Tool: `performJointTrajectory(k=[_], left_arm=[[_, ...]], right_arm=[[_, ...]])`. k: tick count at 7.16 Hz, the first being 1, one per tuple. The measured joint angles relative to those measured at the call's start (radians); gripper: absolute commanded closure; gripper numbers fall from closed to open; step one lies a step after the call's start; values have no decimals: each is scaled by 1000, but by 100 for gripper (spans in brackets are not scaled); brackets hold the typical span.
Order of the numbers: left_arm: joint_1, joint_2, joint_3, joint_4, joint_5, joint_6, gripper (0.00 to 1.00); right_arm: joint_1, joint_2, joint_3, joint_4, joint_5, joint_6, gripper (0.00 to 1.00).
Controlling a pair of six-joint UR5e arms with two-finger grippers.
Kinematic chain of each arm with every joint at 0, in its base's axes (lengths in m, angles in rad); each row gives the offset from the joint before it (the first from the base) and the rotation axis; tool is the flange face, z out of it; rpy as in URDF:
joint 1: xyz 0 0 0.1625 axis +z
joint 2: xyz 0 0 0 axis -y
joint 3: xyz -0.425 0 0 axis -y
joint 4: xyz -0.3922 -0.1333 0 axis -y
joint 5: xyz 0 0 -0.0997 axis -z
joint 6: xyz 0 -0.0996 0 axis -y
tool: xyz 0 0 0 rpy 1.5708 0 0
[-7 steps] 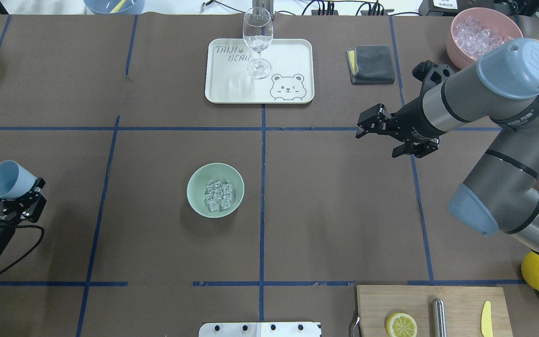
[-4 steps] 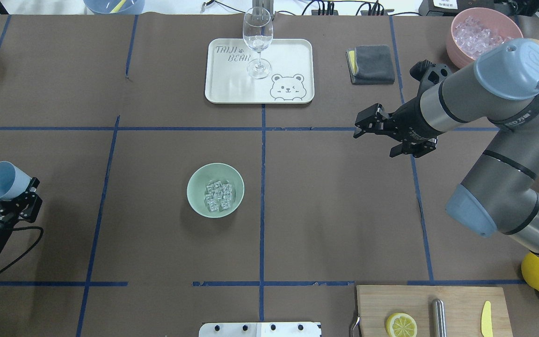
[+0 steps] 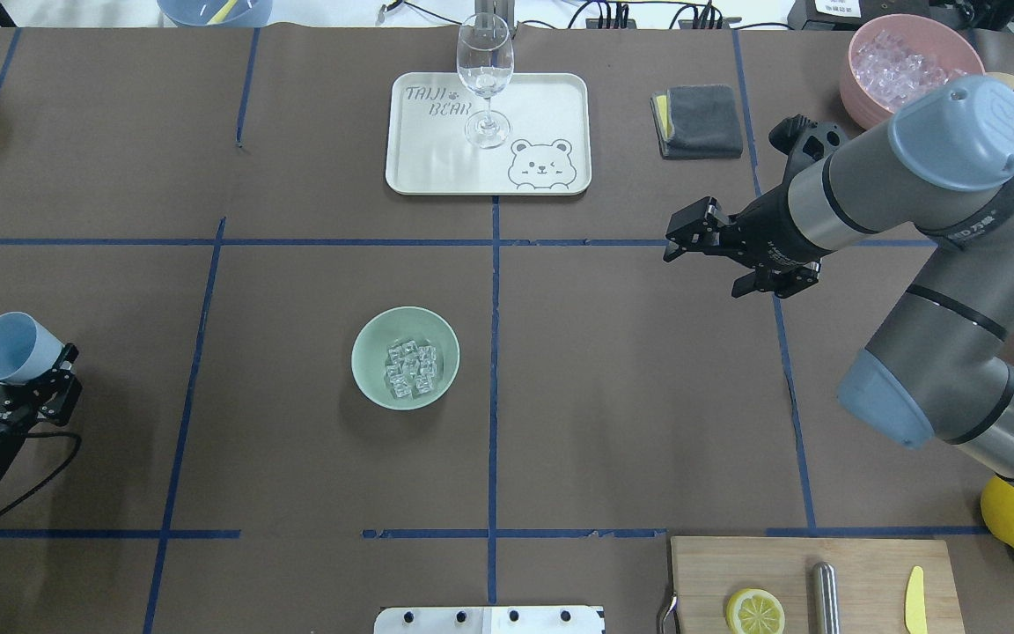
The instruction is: Pour ice into bowl
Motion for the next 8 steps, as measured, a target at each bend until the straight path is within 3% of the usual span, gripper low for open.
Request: performJointTrajectory(k=[5, 7, 8], left_arm=[[6, -14, 27, 1, -26, -36, 67], [7, -16, 28, 1, -36, -36, 11], [7, -16, 28, 0, -38, -34, 0]], right_arm=[[-8, 1, -1, 1, -1, 2, 0], [-10, 5, -1, 1, 0, 2, 0], [-10, 7, 0, 1, 1, 3, 0]])
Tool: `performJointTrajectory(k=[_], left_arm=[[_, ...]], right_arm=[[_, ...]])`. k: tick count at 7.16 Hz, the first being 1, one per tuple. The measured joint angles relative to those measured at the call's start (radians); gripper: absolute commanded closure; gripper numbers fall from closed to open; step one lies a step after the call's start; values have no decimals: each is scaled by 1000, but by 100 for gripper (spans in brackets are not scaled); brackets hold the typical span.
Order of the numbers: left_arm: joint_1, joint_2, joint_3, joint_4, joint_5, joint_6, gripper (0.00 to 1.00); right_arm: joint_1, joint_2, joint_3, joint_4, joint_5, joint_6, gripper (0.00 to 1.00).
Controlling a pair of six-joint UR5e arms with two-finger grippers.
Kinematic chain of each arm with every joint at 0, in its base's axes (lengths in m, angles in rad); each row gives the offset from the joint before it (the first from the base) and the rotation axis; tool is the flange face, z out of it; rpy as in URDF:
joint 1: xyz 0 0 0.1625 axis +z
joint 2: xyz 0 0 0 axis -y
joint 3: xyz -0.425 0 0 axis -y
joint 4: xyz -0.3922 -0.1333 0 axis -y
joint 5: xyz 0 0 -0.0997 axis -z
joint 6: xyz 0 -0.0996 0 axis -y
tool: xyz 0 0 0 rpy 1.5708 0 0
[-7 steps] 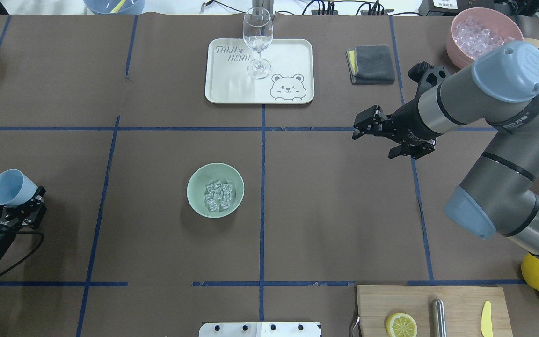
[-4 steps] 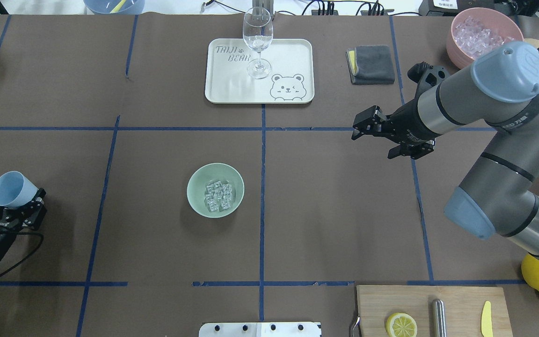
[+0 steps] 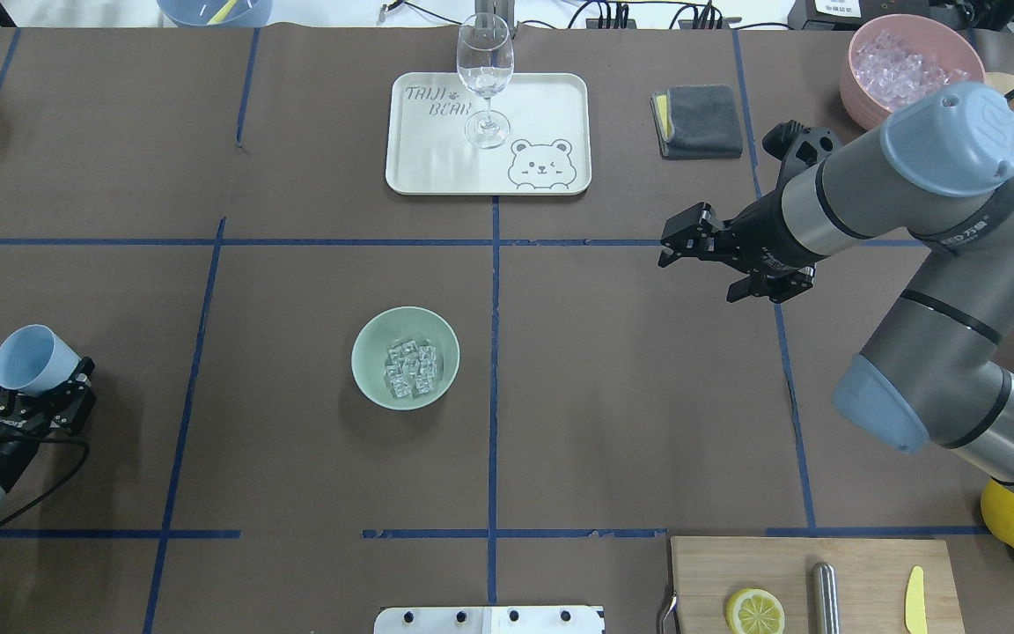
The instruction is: Pour ice into bowl
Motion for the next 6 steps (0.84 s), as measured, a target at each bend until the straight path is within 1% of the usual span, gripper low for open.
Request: performJointTrajectory(k=[2, 3, 4, 6], left_arm=[[-1, 5, -4, -4, -4, 9, 0], [-3, 17, -12, -8, -24, 22, 0], [-4, 41, -35, -13, -66, 41, 0], [-6, 122, -129, -14, -162, 77, 0]], right_arm=[[0, 1, 4, 0, 0, 5, 0], [-1, 1, 9, 0, 0, 8, 0], [-1, 1, 16, 0, 0, 10, 0], [0, 1, 27, -1, -1, 11, 0]])
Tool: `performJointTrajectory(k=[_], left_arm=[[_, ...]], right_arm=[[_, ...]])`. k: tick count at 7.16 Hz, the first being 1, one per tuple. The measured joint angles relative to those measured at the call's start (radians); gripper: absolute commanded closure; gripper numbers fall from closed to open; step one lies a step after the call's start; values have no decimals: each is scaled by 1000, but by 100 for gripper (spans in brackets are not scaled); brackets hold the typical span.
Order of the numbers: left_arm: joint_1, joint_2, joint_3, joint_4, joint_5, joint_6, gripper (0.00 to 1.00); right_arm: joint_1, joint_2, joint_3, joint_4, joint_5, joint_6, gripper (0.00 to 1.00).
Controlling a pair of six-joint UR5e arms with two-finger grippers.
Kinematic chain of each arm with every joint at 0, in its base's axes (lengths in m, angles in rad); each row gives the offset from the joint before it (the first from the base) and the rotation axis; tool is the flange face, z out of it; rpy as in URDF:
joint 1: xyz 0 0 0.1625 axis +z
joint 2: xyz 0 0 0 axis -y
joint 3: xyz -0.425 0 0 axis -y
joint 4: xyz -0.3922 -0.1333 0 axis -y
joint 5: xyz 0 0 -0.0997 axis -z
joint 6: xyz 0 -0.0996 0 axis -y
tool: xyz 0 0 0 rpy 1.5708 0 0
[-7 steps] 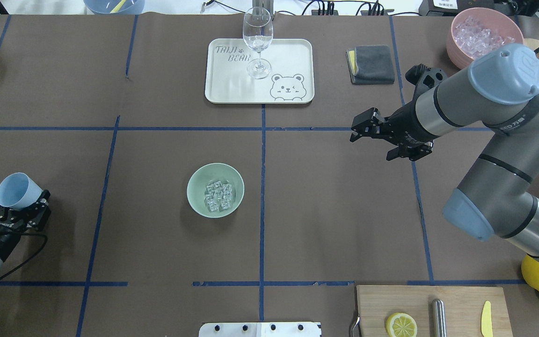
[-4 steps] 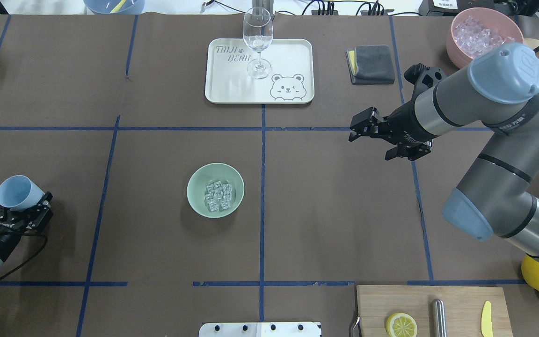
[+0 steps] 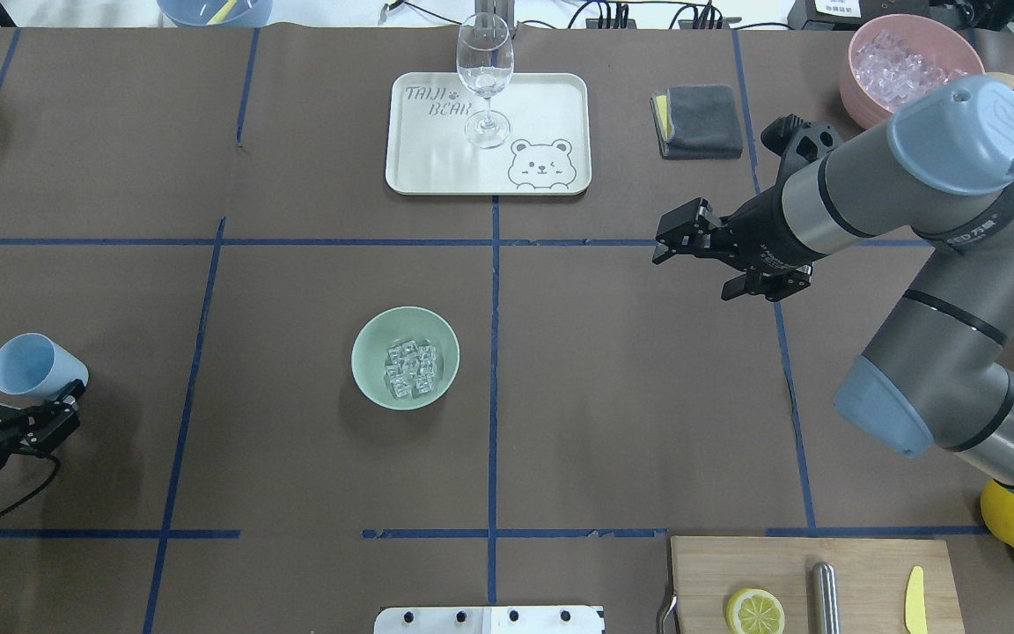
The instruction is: Pour ice into bowl
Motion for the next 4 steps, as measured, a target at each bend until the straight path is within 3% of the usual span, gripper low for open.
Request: performJointTrajectory(k=[4], left_arm=[[-4, 144, -94, 14, -224, 43, 0]], right_arm=[[0, 0, 1, 0, 1, 0, 0]])
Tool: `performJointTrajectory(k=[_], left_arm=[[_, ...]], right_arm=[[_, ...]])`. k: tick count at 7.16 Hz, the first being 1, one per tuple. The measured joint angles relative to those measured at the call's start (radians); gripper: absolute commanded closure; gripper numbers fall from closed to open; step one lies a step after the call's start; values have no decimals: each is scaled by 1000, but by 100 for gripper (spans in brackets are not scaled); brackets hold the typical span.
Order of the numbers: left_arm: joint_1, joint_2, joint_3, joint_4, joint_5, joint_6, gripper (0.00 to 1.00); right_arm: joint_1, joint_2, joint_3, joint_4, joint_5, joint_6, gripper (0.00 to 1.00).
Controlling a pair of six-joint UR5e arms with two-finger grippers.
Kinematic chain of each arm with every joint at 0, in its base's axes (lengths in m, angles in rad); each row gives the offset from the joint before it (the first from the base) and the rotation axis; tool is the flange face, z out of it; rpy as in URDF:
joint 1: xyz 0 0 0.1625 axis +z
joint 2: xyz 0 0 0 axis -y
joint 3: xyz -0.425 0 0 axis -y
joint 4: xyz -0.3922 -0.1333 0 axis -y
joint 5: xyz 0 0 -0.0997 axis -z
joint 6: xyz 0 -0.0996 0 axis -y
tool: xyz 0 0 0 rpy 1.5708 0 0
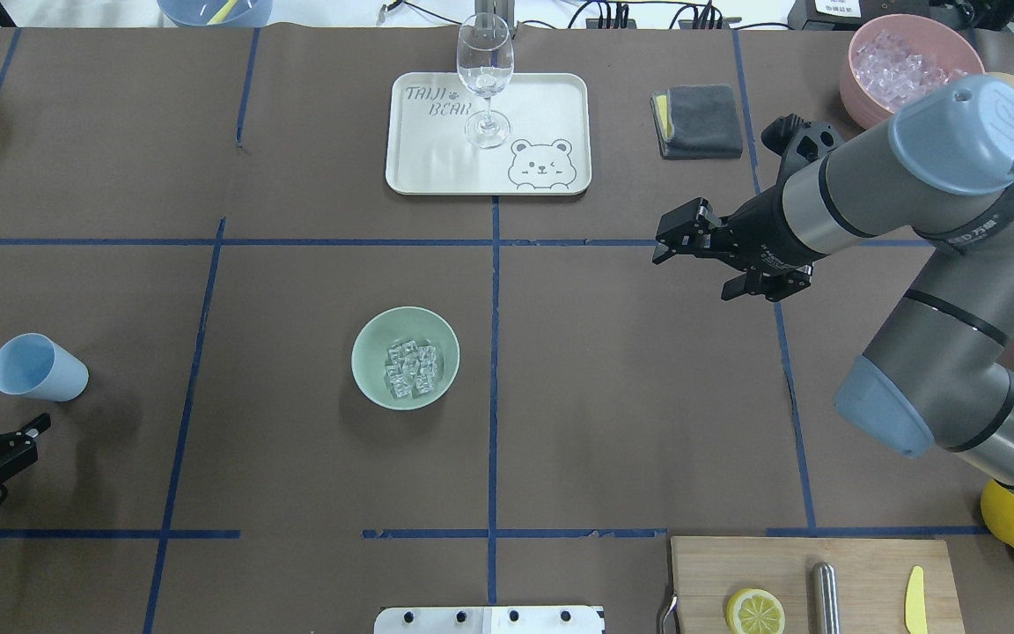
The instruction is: Pour ice into bowl
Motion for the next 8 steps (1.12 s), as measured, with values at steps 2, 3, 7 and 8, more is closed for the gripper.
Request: performJointTrajectory(k=[2, 3, 7, 8], left_arm=[[-7, 62, -28, 0, -136, 62, 0], [-26, 96, -40, -2, -183, 77, 0], [-337, 85, -14, 16, -475, 323, 0], [-461, 39, 8, 58, -572, 416, 0]], right_arm=[[-1, 1, 4, 0, 1, 1, 0], [-7, 7, 6, 0, -3, 2, 0], [-146, 83, 10, -11, -137, 20, 0], [-212, 119, 7, -28, -208, 33, 0]])
